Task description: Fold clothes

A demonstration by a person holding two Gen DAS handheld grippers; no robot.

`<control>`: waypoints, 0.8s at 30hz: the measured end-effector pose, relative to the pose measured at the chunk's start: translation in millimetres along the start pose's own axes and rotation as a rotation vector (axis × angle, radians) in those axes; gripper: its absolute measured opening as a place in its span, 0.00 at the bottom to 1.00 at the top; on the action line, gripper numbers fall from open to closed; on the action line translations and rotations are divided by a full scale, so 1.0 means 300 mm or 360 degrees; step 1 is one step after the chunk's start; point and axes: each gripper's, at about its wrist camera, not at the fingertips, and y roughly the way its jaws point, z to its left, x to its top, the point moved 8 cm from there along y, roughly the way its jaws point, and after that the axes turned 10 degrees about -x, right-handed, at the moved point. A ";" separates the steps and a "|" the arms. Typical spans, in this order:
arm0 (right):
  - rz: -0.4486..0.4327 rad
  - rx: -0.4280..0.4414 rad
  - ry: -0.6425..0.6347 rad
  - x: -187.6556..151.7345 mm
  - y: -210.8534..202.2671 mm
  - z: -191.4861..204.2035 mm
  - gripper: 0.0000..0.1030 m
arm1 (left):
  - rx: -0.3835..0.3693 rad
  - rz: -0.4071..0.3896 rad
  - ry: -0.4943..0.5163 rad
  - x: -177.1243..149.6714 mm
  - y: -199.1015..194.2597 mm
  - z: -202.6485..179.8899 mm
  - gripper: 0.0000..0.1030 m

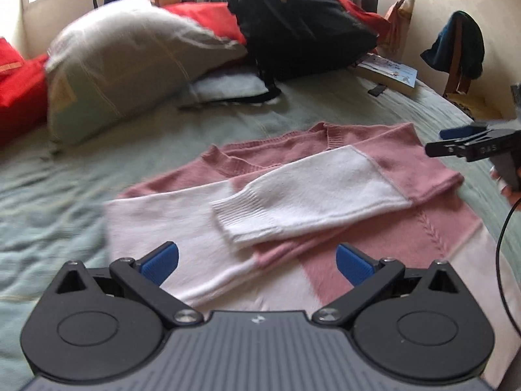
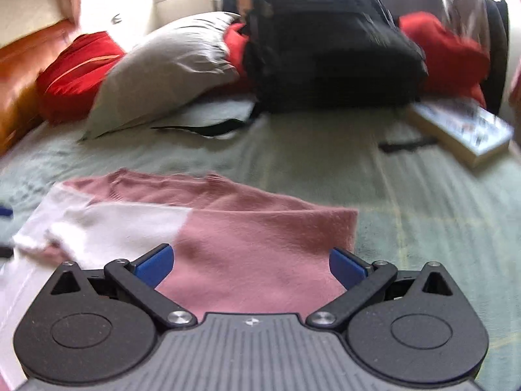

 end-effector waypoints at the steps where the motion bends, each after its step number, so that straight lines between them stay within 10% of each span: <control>1: -0.0006 -0.0001 -0.0044 -0.007 -0.039 0.022 1.00 | 0.0007 0.0007 0.0023 -0.019 -0.035 -0.013 0.99; 10: 0.0115 0.0105 -0.0229 -0.292 -0.219 0.217 1.00 | -0.0030 0.0121 0.0159 -0.366 -0.148 -0.179 0.99; 24: 0.0044 -0.0050 -0.0062 -0.632 -0.360 0.273 1.00 | -0.0099 0.0021 -0.0184 -0.677 -0.224 -0.237 0.99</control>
